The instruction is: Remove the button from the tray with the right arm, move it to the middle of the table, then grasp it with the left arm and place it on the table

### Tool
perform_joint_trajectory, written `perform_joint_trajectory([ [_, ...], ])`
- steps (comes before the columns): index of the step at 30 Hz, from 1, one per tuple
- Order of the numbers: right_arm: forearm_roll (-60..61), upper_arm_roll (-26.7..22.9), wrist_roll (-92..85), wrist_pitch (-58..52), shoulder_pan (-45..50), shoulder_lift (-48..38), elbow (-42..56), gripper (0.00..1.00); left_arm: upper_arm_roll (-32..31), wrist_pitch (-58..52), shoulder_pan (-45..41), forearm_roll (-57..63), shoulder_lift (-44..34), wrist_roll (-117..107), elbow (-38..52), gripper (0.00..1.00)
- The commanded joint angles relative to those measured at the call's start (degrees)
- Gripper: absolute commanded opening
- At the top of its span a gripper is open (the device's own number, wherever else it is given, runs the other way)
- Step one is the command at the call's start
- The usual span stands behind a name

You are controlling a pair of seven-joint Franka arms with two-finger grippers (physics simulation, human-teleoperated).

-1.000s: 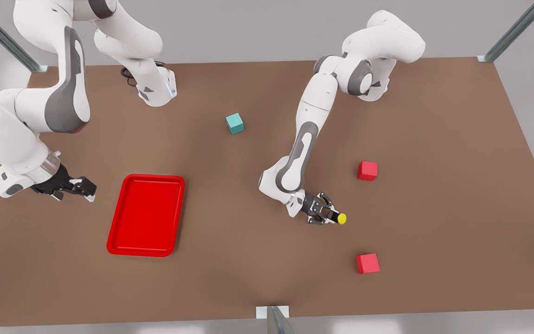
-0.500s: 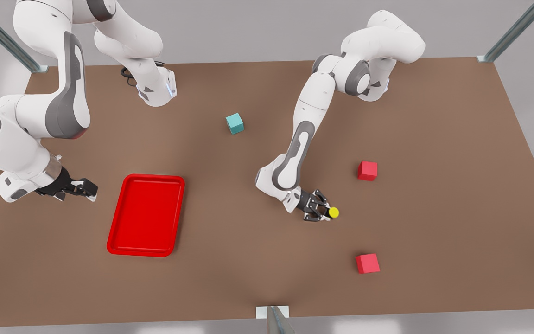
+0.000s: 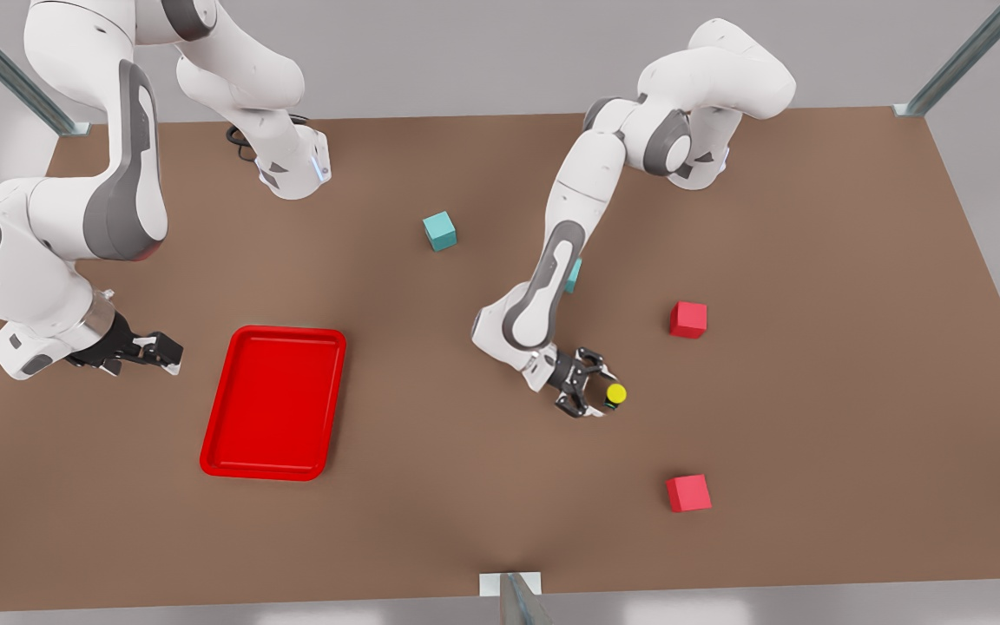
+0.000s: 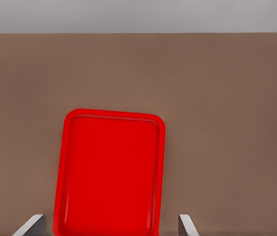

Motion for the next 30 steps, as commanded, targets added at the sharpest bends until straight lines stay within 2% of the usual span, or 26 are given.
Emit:
perform_joint_trajectory([
  [1,0.05,0.01,-1.90,-0.08,-0.08,-0.06,0.03,1.00,0.03,-0.35,-0.38,-0.14,-0.34,-1.02,-0.01,1.00],
  [8,0.05,0.01,-1.90,-0.08,-0.26,-0.06,0.03,1.00,-0.06,-6.06,-3.19,-3.74,-7.72,5.57,-0.97,1.00],
  [10,0.05,0.01,-1.90,-0.08,-0.17,0.03,-0.06,1.00,-0.15,-8.53,-4.51,-7.87,-14.22,12.15,-1.06,1.00],
  [11,0.05,0.01,-1.90,-0.08,-0.17,0.03,-0.06,1.00,-0.15,-8.79,-3.90,-13.76,-22.39,19.00,-0.97,1.00],
  [12,0.05,0.01,-1.90,-0.08,-0.17,0.03,-0.06,1.00,-0.06,-8.61,-1.09,-24.47,-31.09,28.31,-0.97,1.00],
  [13,0.05,0.01,-1.90,0.01,-0.08,0.03,0.03,1.00,-0.06,-8.53,3.65,-40.11,-37.86,35.53,-0.89,1.00],
  [14,0.05,0.01,-1.90,0.01,-0.17,0.03,0.03,1.00,0.03,-8.61,7.96,-49.53,-39.01,36.67,0.08,1.00],
  [16,0.05,0.01,-1.90,-0.08,-0.26,0.29,0.03,1.00,0.12,-9.84,18.94,-59.03,-43.58,61.84,0.70,1.00],
  [19,0.05,0.01,-1.90,-0.08,-0.08,0.29,0.03,1.00,0.47,-11.51,31.68,-59.12,-42.79,108.34,0.26,1.00],
  [21,0.05,0.01,-1.90,-0.17,-0.17,0.29,0.03,1.00,0.47,-11.51,35.65,-58.77,-43.40,129.55,0.17,1.00],
  [23,0.05,0.01,-1.90,-0.17,-0.08,0.29,-0.06,1.00,-1.20,-14.24,35.92,-56.40,-47.36,141.16,-1.58,1.00],
  [24,0.05,0.01,-1.90,-0.17,-0.17,0.29,-0.06,1.00,-1.64,-13.72,38.29,-54.72,-52.01,149.01,-5.09,1.00],
  [25,0.05,0.01,-1.90,-0.17,-0.08,0.29,-0.06,1.00,-6.37,-6.34,42.32,-54.81,-58.86,147.61,-14.84,1.00],
  [26,0.05,0.01,-1.90,-0.17,-0.17,0.29,-0.06,1.00,-17.97,-5.27,52.59,-54.29,-62.22,140.39,-18.29,1.00],
  [27,0.05,0.01,-1.99,-0.17,-0.26,0.29,-0.06,1.00,-23.70,-6.15,57.54,-50.25,-61.78,139.60,-18.20,1.00],
  [30,-0.13,-0.07,-4.98,-0.17,0.01,-0.32,-0.58,1.00,-23.61,-7.12,59.03,-49.10,-61.51,139.16,-18.02,1.00],
])
